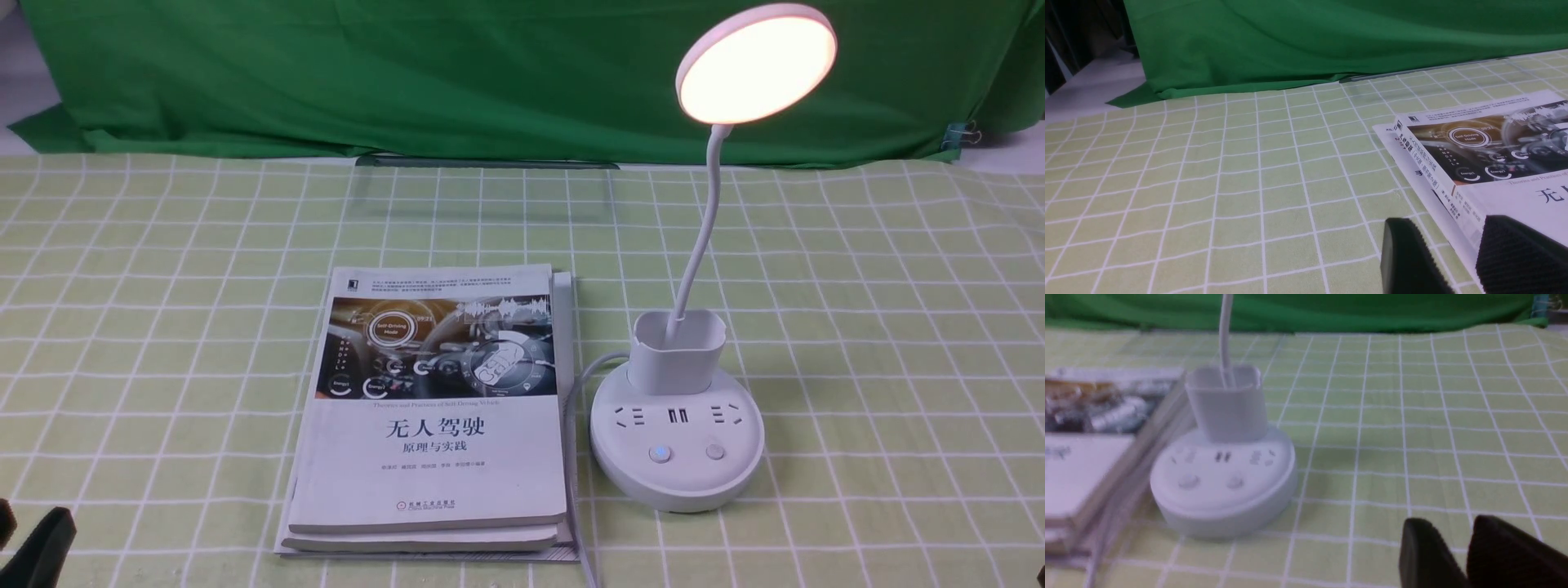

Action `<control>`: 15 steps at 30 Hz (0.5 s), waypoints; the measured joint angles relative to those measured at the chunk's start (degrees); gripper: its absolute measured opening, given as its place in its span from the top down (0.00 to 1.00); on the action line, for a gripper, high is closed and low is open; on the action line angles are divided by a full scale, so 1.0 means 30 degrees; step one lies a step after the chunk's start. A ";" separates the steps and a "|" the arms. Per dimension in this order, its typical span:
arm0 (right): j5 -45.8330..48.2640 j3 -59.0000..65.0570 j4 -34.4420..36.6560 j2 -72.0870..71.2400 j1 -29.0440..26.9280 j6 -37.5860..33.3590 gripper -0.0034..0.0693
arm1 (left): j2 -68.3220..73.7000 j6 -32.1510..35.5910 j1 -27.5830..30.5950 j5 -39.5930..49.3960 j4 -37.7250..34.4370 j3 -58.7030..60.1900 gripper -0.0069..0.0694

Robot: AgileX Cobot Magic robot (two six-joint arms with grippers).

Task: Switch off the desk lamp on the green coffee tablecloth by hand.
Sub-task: 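Press the power button on the lamp base to turn the lamp off with the right gripper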

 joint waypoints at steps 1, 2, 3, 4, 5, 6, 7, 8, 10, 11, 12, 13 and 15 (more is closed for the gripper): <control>-0.0848 0.0000 0.0116 0.0000 0.0000 0.1030 0.62 | 0.0000 0.0000 0.0000 0.0000 0.0000 0.0000 0.59; -0.1560 0.0000 0.0143 0.0000 0.0000 0.1910 0.62 | 0.0000 0.0000 0.0000 0.0000 0.0000 0.0000 0.59; -0.2440 0.0000 0.0166 0.0000 0.0000 0.3147 0.62 | 0.0000 0.0000 0.0000 0.0000 0.0000 0.0000 0.59; -0.2779 0.0000 0.0166 0.0000 0.0000 0.3323 0.62 | 0.0000 0.0000 0.0000 0.0000 0.0000 0.0000 0.59; -0.3943 0.0000 0.0205 0.0000 0.0000 0.4404 0.63 | 0.0000 0.0000 0.0000 0.0000 0.0000 0.0000 0.59; -0.4546 0.0000 0.0230 0.0000 0.0000 0.4841 0.64 | 0.0000 0.0000 0.0000 0.0000 0.0000 0.0000 0.59; -0.4882 0.0000 0.0230 0.0000 0.0000 0.5123 0.65 | 0.0000 0.0000 0.0000 0.0000 0.0000 0.0000 0.59; -0.5063 0.0000 0.0230 0.0000 0.0000 0.5326 0.66 | 0.0000 0.0000 0.0000 0.0000 0.0000 0.0000 0.59; -0.5237 0.0000 0.0230 0.0000 0.0000 0.5583 0.67 | 0.0000 0.0000 0.0000 0.0000 0.0000 0.0000 0.59; -0.5285 0.0000 0.0230 0.0000 0.0000 0.6376 0.70 | 0.0000 0.0000 0.0000 0.0000 0.0000 0.0000 0.59; -0.5121 0.0000 0.0230 0.0000 0.0018 0.6721 0.73 | 0.0000 0.0000 0.0000 0.0000 0.0000 0.0000 0.59; -0.4544 -0.0145 0.0249 0.0138 0.0018 0.6970 0.76 | 0.0000 0.0000 0.0000 0.0000 0.0000 0.0000 0.59; -0.3003 -0.0897 0.0249 0.0802 0.0080 0.7092 0.83 | 0.0000 0.0000 0.0000 0.0000 0.0000 0.0000 0.59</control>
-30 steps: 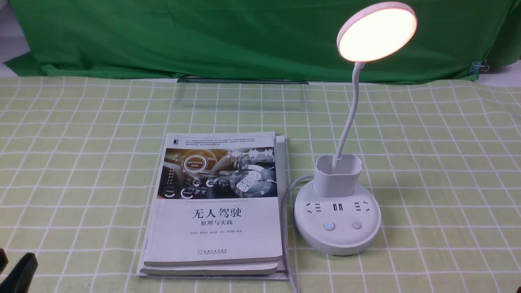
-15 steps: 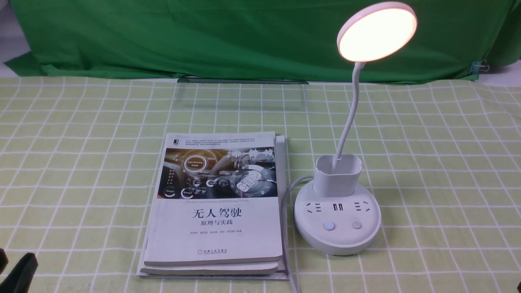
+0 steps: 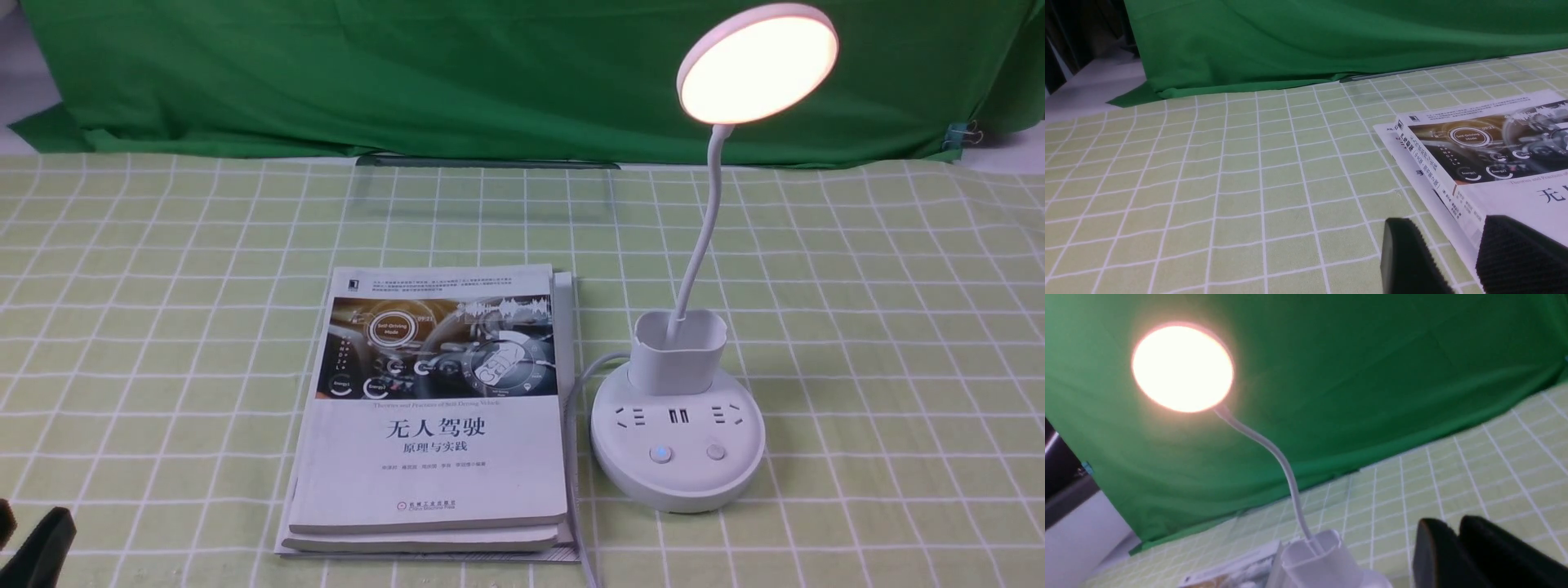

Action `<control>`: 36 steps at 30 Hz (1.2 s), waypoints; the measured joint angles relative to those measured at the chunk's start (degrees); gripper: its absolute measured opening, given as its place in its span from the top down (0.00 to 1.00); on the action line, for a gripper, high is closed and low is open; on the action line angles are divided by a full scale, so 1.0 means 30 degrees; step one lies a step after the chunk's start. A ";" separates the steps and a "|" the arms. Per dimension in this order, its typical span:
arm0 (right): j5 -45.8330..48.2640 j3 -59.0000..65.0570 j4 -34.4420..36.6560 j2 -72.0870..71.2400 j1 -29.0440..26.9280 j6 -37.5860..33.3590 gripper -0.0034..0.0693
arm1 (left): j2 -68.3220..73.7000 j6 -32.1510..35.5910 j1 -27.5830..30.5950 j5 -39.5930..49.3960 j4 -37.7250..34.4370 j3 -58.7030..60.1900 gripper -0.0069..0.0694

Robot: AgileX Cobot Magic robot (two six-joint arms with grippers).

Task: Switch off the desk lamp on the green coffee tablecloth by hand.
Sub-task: 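Press the power button on the lamp base to turn the lamp off with the right gripper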

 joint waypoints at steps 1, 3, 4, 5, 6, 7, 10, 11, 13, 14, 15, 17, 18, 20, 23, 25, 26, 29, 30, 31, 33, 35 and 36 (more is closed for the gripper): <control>0.0936 -0.0605 0.0000 0.0498 0.0073 -0.0111 0.85 | 0.0000 0.0000 0.0000 0.0000 0.0000 0.0000 0.59; 0.3511 -0.2564 0.0018 0.2166 0.0451 -0.1020 0.89 | 0.0000 0.0000 0.0000 0.0000 0.0000 0.0000 0.59; 0.5169 -0.3906 0.0018 0.3413 0.0788 -0.1964 0.89 | 0.0000 0.0000 0.0000 0.0000 0.0000 0.0000 0.59; 0.6288 -0.4819 0.0018 0.4295 0.0937 -0.2404 0.89 | 0.0000 0.0000 0.0000 0.0000 0.0000 0.0000 0.59; 0.7969 -0.6186 0.0018 0.5471 0.1242 -0.3251 0.89 | 0.0000 0.0000 0.0000 0.0000 0.0000 0.0000 0.59; 0.9322 -0.7292 0.0018 0.6665 0.1477 -0.3926 0.89 | 0.0000 0.0000 0.0000 0.0000 0.0000 0.0000 0.59; 1.1767 -0.9293 -0.0001 0.9137 0.1889 -0.5110 0.89 | 0.0000 0.0000 0.0000 0.0000 0.0000 0.0000 0.59; 1.3124 -1.0508 -0.0001 1.1134 0.2096 -0.5802 0.89 | 0.0000 0.0000 0.0000 0.0000 0.0000 0.0000 0.59; 1.4526 -1.2079 -0.0005 1.3800 0.2389 -0.6688 0.89 | 0.0000 0.0000 0.0000 0.0000 0.0000 0.0000 0.59; 1.4623 -1.2204 -0.0005 1.4029 0.2389 -0.6781 0.89 | 0.0000 0.0000 0.0000 0.0000 0.0000 0.0000 0.59; 1.5107 -1.3023 -0.0005 1.5686 0.2628 -0.7177 0.89 | 0.0000 0.0000 0.0000 0.0000 0.0000 0.0000 0.59; 1.5644 -1.4392 -0.0045 1.8361 0.3187 -0.7671 0.89 | 0.0000 0.0000 0.0000 0.0000 0.0000 0.0000 0.59; 1.5909 -1.4861 -0.0065 1.9591 0.3495 -0.7826 0.89 | 0.0000 0.0000 0.0000 0.0000 0.0000 0.0000 0.59; 1.6285 -1.5993 -0.0113 2.1948 0.4453 -0.8079 0.89 | 0.0000 0.0000 0.0000 0.0000 0.0000 0.0000 0.59; 1.6487 -1.7524 -0.0113 2.4830 0.5766 -0.8518 0.89 | 0.0000 0.0000 0.0000 0.0000 0.0000 0.0000 0.59; 1.6487 -1.8033 -0.0093 2.5725 0.6036 -0.8621 0.89 | 0.0000 0.0000 0.0000 0.0000 0.0000 0.0000 0.59; 1.6468 -1.8685 -0.0069 2.6881 0.6243 -0.8863 0.89 | 0.0000 0.0000 0.0000 0.0000 0.0000 0.0000 0.59; 1.5963 -1.9742 -0.0039 2.9110 0.6307 -0.8961 0.89 | 0.0000 0.0000 0.0000 0.0000 0.0000 0.0000 0.59; 1.5921 -1.9845 -0.0039 2.9228 0.6307 -0.8968 0.89 | 0.0000 0.0000 0.0000 0.0000 0.0000 0.0000 0.59; 1.5730 -2.0030 -0.0039 2.9806 0.6307 -0.9013 0.89 | 0.0000 0.0000 0.0000 0.0000 0.0000 0.0000 0.59; 1.5252 -2.0519 -0.0039 3.1030 0.6325 -0.9119 0.89 | 0.0000 0.0000 0.0000 0.0000 0.0000 0.0000 0.59; 1.4994 -2.0804 -0.0039 3.1602 0.6325 -0.9213 0.89 | 0.0000 0.0000 0.0000 0.0000 0.0000 0.0000 0.59; 1.4892 -2.0993 -0.0039 3.1882 0.6302 -0.9287 0.89 | 0.0000 0.0000 0.0000 0.0000 0.0000 0.0000 0.59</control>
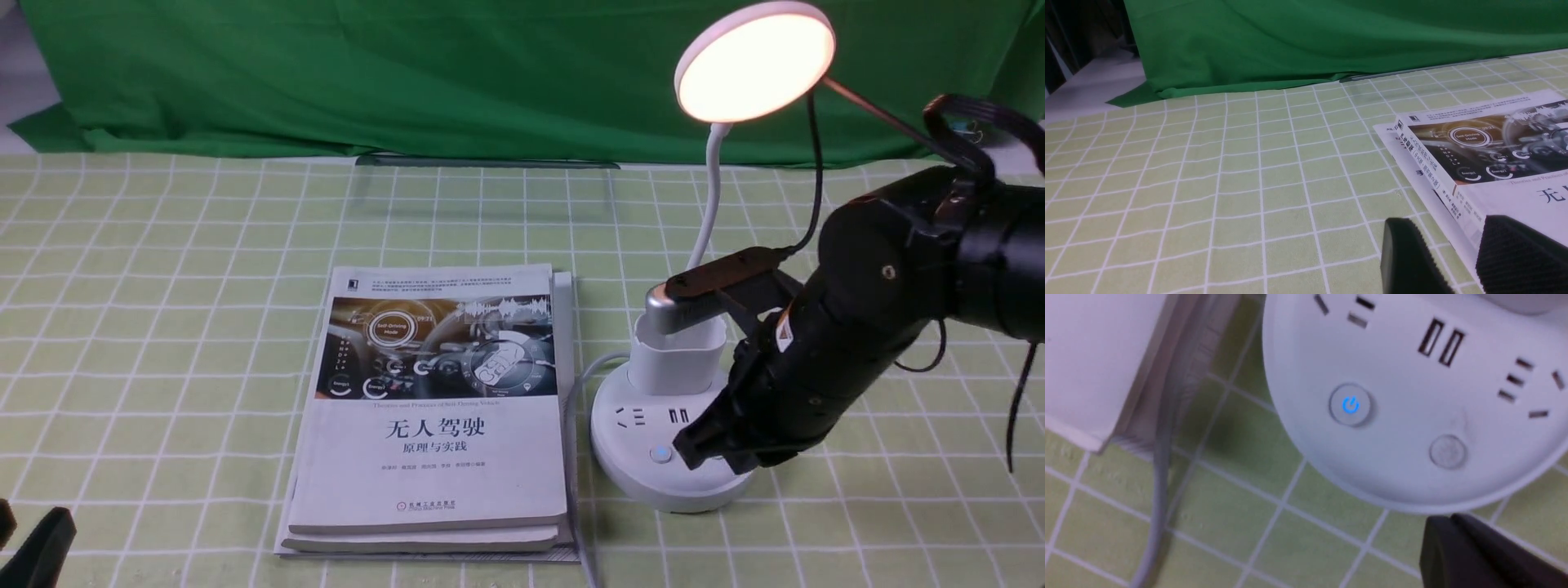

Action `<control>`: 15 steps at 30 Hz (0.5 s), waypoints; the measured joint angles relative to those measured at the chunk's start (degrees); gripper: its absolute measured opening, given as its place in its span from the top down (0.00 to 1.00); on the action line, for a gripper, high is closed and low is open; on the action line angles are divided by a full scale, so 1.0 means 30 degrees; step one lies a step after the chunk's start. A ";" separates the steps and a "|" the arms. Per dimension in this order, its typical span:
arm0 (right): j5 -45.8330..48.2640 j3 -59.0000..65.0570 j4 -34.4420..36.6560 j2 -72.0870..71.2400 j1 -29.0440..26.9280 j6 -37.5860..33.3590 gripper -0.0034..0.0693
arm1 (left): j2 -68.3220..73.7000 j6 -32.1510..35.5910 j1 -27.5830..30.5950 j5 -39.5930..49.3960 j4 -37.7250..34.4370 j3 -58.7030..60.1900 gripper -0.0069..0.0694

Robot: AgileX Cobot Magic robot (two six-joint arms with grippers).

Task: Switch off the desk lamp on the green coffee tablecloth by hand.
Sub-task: 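Press the power button on the lamp base to turn the lamp off with the right gripper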

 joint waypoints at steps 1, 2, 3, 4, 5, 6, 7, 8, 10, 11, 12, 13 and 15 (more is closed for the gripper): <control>-0.0094 -0.0193 0.0000 0.0246 -0.0055 -0.0047 0.89 | 0.0000 0.0000 0.0000 0.0000 0.0000 0.0000 0.59; -0.0184 -0.0391 0.0014 0.0471 -0.0127 -0.0048 0.89 | 0.0000 0.0000 0.0000 0.0000 0.0000 0.0000 0.59; -0.0230 -0.0596 0.0014 0.0632 -0.0217 -0.0065 0.89 | 0.0000 0.0000 0.0000 0.0000 0.0000 0.0000 0.59; -0.0269 -0.0871 0.0014 0.0917 -0.0338 -0.0065 0.89 | 0.0000 0.0000 0.0000 0.0000 0.0000 0.0000 0.59; -0.0294 -0.1011 0.0014 0.1116 -0.0394 -0.0065 0.89 | 0.0000 0.0000 0.0000 0.0000 0.0000 0.0000 0.59; -0.0320 -0.1117 0.0014 0.1271 -0.0450 -0.0071 0.89 | 0.0000 0.0000 0.0000 0.0000 0.0000 0.0000 0.59; -0.0395 -0.1183 0.0014 0.1449 -0.0523 -0.0089 0.89 | 0.0000 0.0000 0.0000 0.0000 0.0000 0.0000 0.59; -0.0437 -0.1209 0.0014 0.1567 -0.0578 -0.0106 0.89 | 0.0000 0.0000 0.0000 0.0000 0.0000 0.0000 0.59; -0.0462 -0.1209 0.0055 0.1822 -0.0707 -0.0106 0.89 | 0.0000 0.0000 0.0000 0.0000 0.0000 0.0000 0.59; -0.0462 -0.1209 0.0055 0.1900 -0.0762 -0.0106 0.89 | 0.0000 0.0000 0.0000 0.0000 0.0000 0.0000 0.59; -0.0462 -0.1209 0.0074 0.1988 -0.0808 -0.0106 0.89 | 0.0000 0.0000 0.0000 0.0000 0.0000 0.0000 0.59; -0.0441 -0.1209 0.0074 0.2008 -0.0823 -0.0106 0.89 | 0.0000 0.0000 0.0000 0.0000 0.0000 0.0000 0.59; -0.0377 -0.1209 0.0057 0.2008 -0.0823 -0.0106 0.89 | 0.0000 0.0000 0.0000 0.0000 0.0000 0.0000 0.59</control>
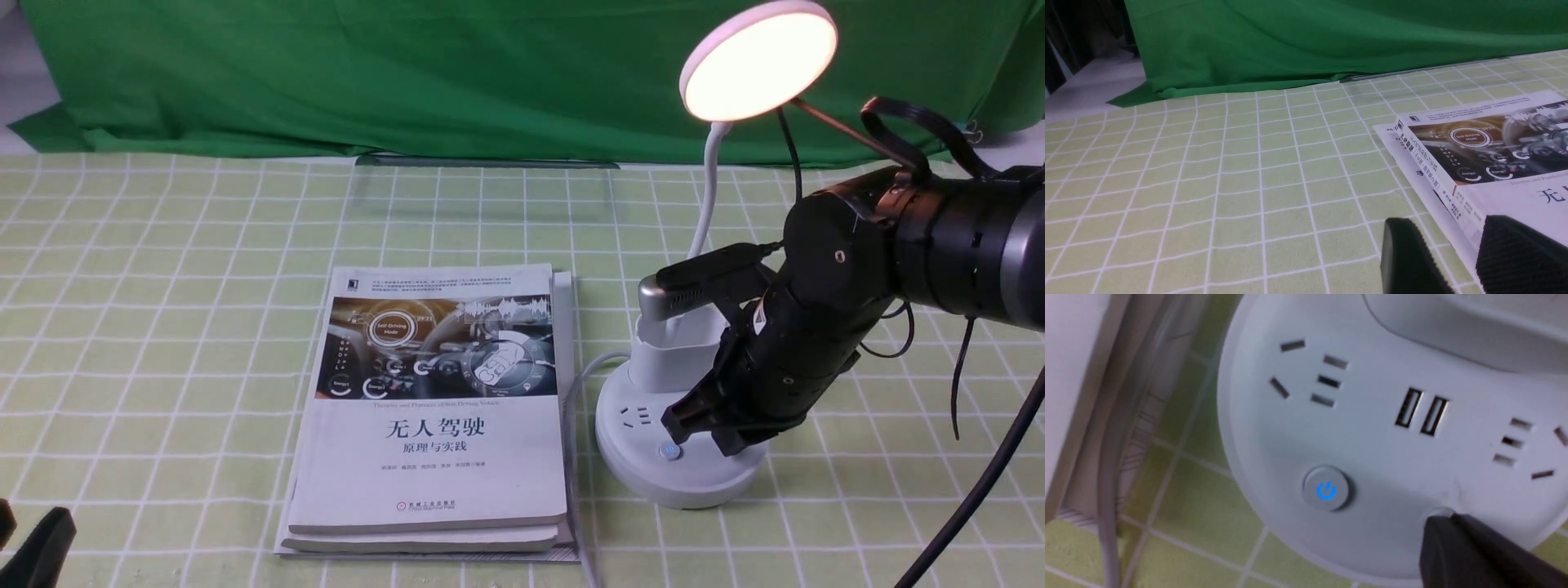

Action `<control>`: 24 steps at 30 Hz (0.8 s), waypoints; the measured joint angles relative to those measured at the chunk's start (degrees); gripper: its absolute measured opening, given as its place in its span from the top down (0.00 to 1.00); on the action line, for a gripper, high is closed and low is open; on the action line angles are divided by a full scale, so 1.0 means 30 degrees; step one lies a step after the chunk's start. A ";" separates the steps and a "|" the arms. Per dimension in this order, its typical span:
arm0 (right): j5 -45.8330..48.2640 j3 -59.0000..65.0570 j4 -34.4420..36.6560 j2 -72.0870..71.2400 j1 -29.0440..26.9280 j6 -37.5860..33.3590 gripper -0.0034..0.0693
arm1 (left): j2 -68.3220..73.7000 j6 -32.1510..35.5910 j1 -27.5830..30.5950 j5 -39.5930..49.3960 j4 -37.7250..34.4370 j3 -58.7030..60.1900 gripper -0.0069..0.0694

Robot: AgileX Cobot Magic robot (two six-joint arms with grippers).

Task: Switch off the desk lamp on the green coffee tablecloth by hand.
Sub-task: 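Press the power button on the lamp base to turn the lamp off with the right gripper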

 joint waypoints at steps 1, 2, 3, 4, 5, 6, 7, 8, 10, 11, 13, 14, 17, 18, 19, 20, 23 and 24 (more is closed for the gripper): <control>0.0081 0.0000 0.0025 0.0000 0.0000 0.0000 0.89 | 0.0000 0.0000 0.0000 0.0000 0.0000 0.0000 0.59; 0.0089 0.0000 0.0020 0.0000 0.0000 0.0000 0.89 | 0.0000 0.0000 0.0000 0.0000 0.0000 0.0000 0.59; 0.0089 0.0000 0.0020 0.0000 0.0000 0.0000 0.89 | 0.0000 0.0000 0.0000 0.0000 0.0000 0.0000 0.59; 0.0089 0.0000 0.0020 0.0000 0.0000 0.0000 0.89 | 0.0000 0.0000 0.0000 0.0000 0.0000 0.0000 0.59; 0.0089 0.0000 0.0020 0.0000 0.0000 0.0022 0.89 | 0.0000 0.0000 0.0000 0.0000 0.0000 0.0000 0.59; 0.0089 0.0000 0.0020 0.0000 0.0000 0.0091 0.89 | 0.0000 0.0000 0.0000 0.0000 0.0000 0.0000 0.59; 0.0097 0.0000 0.0020 0.0000 0.0000 0.0109 0.89 | 0.0000 0.0000 0.0000 0.0000 0.0000 0.0000 0.59; 0.0097 0.0000 0.0020 -0.0022 -0.0022 0.0233 0.89 | 0.0000 0.0000 0.0000 0.0000 0.0000 0.0000 0.59; 0.0000 0.0166 0.0020 -0.0208 -0.0038 0.0517 0.89 | 0.0000 0.0000 0.0000 0.0000 0.0000 0.0000 0.59; -0.0212 0.0445 0.0020 -0.0513 -0.0038 0.0584 0.89 | 0.0000 0.0000 0.0000 0.0000 0.0000 0.0000 0.59; -0.0510 0.0829 0.0020 -0.0857 -0.0057 0.0771 0.89 | 0.0000 0.0000 0.0000 0.0000 0.0000 0.0000 0.59; -0.1075 0.1336 0.0020 -0.1280 -0.0147 0.0771 0.89 | 0.0000 0.0000 0.0000 0.0000 0.0000 0.0000 0.59; -0.2148 0.2135 0.0033 -0.1762 -0.0435 0.1137 0.89 | 0.0000 0.0000 0.0000 0.0000 0.0000 0.0000 0.59; -0.2283 0.2195 0.0033 -0.1779 -0.0510 0.1173 0.89 | 0.0000 0.0000 0.0000 0.0000 0.0000 0.0000 0.59; -0.2527 0.2275 0.0033 -0.1779 -0.0570 0.1207 0.89 | 0.0000 0.0000 0.0000 0.0000 0.0000 0.0000 0.59; -0.2902 0.2320 0.0033 -0.1779 -0.0616 0.1266 0.89 | 0.0000 0.0000 0.0000 0.0000 0.0000 0.0000 0.59; -0.3316 0.2342 0.0194 -0.1779 -0.0676 0.1409 0.89 | 0.0000 0.0000 0.0000 0.0000 0.0000 0.0000 0.59; -0.3473 0.2342 0.0294 -0.1779 -0.0700 0.1483 0.89 | 0.0000 0.0000 0.0000 0.0000 0.0000 0.0000 0.59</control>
